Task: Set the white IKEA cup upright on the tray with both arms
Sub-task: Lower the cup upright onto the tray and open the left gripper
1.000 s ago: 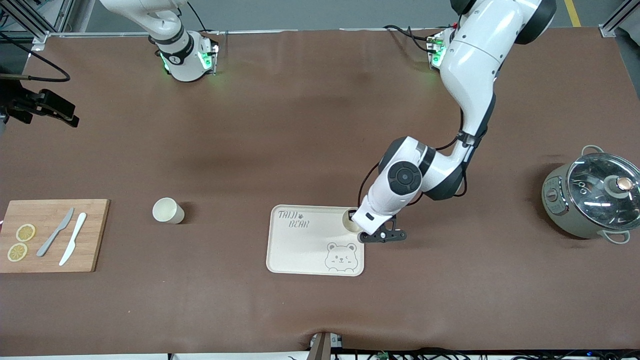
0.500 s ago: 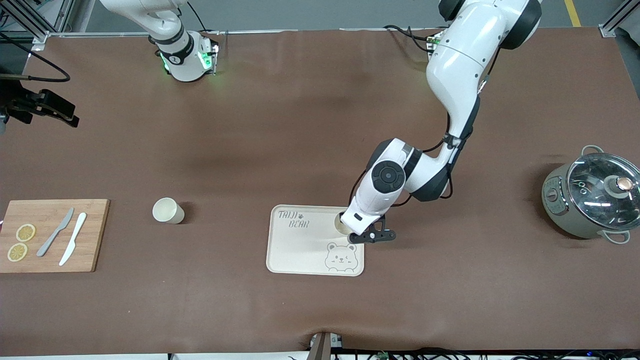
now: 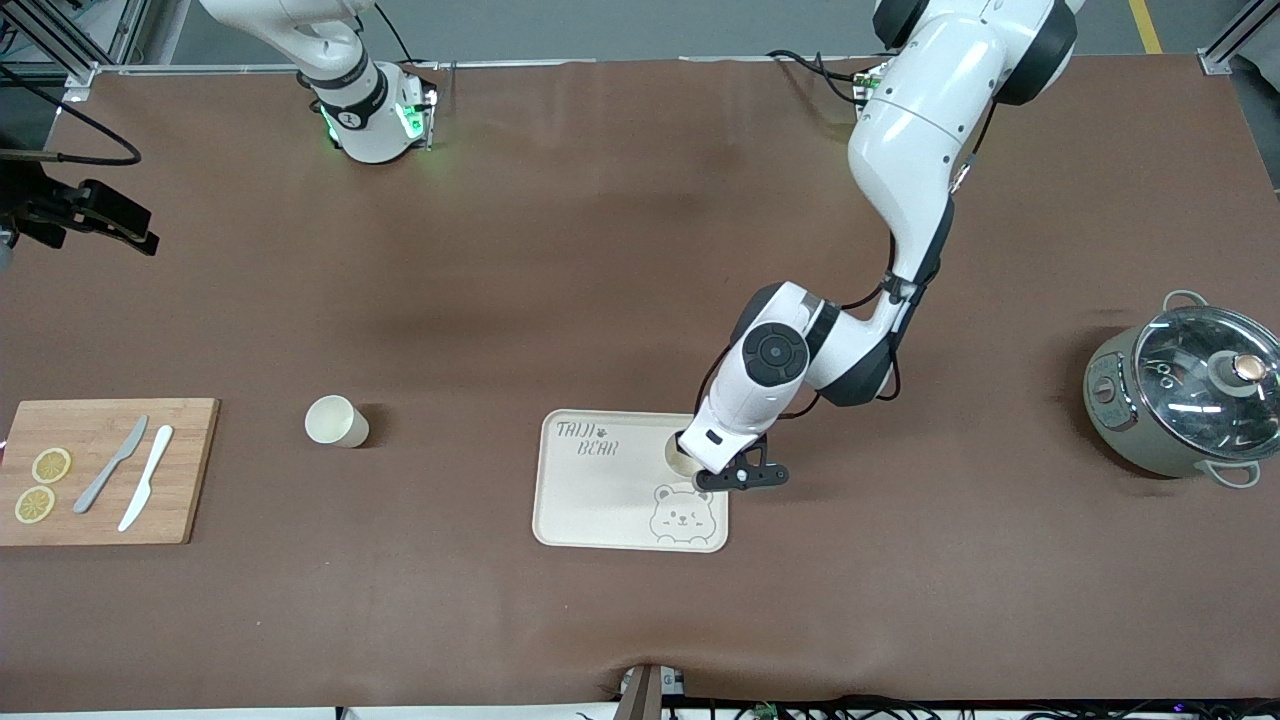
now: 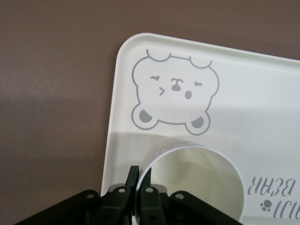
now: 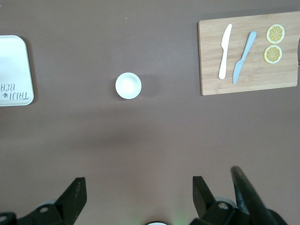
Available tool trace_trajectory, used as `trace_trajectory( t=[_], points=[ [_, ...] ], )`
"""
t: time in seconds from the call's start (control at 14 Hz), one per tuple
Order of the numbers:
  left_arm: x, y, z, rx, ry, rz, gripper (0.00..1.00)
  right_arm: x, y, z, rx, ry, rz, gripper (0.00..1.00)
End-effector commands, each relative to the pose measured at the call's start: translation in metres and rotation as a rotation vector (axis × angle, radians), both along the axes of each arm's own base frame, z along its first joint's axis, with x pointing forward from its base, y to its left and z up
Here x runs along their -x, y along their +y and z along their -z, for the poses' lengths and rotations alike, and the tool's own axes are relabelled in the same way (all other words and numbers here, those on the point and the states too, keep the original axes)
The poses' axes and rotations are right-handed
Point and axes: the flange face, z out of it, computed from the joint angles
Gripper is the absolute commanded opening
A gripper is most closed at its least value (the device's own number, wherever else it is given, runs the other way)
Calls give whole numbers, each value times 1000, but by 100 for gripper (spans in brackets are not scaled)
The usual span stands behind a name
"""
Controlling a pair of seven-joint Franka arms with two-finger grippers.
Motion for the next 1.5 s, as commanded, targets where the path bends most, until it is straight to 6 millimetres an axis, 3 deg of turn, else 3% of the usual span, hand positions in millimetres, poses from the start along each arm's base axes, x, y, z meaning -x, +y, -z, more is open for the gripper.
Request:
trace_trajectory(
  t=[0.0, 0.5, 0.71, 0.93, 1.07, 1.43],
  points=[
    [-5, -5, 3, -13, -38, -8, 0, 0, -3, -2, 5, 4, 4, 100],
    [-2, -7, 6, -28, -43, 7, 0, -1, -4, 0, 5, 7, 8, 100],
    [-3, -7, 4, -28, -46, 6, 36, -1, -5, 0, 5, 7, 11, 100],
    [-3, -8, 1, -25, -50, 4, 61, -2, -5, 1, 6, 8, 8, 100],
    [-5, -7, -4, -23, -56, -1, 82, -2, -6, 1, 11, 10, 5, 100],
    [-2, -7, -26, -38, -40, -3, 88, -15, -17, 21, 29, 39, 26, 100]
  ],
)
